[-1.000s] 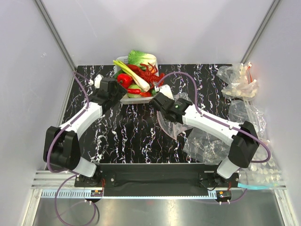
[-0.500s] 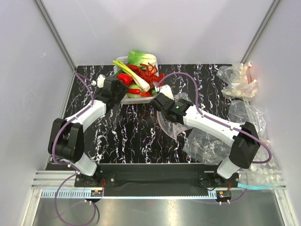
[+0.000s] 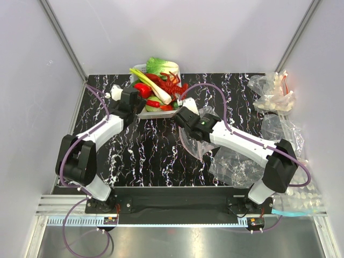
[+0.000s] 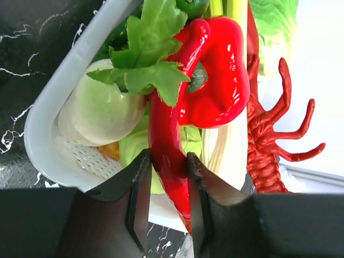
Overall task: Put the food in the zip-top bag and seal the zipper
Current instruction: Pick up the fake vegetable from the bin, then place the fake vegetable in the zipper food storage bag.
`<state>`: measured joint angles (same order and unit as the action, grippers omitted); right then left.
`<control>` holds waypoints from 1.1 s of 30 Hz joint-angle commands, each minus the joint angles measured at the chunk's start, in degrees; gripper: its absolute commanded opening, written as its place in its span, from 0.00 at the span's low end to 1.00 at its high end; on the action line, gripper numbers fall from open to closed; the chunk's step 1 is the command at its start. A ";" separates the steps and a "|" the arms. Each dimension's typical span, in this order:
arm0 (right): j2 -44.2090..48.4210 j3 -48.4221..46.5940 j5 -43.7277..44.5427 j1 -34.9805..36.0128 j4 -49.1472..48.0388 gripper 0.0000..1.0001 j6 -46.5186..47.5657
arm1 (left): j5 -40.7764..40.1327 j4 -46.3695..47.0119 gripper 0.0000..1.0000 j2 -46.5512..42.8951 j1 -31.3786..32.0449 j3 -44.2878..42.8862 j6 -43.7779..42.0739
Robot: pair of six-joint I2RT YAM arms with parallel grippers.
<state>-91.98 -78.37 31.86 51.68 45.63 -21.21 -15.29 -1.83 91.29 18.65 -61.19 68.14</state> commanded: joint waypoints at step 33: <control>-0.74 -6.00 -7.41 -0.53 -0.36 0.00 -0.14 | -5.36 16.93 0.18 -35.91 15.61 23.03 -15.76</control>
<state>-91.74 -81.32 26.79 51.64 44.93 -20.97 -16.58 6.92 57.65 31.42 -40.23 52.95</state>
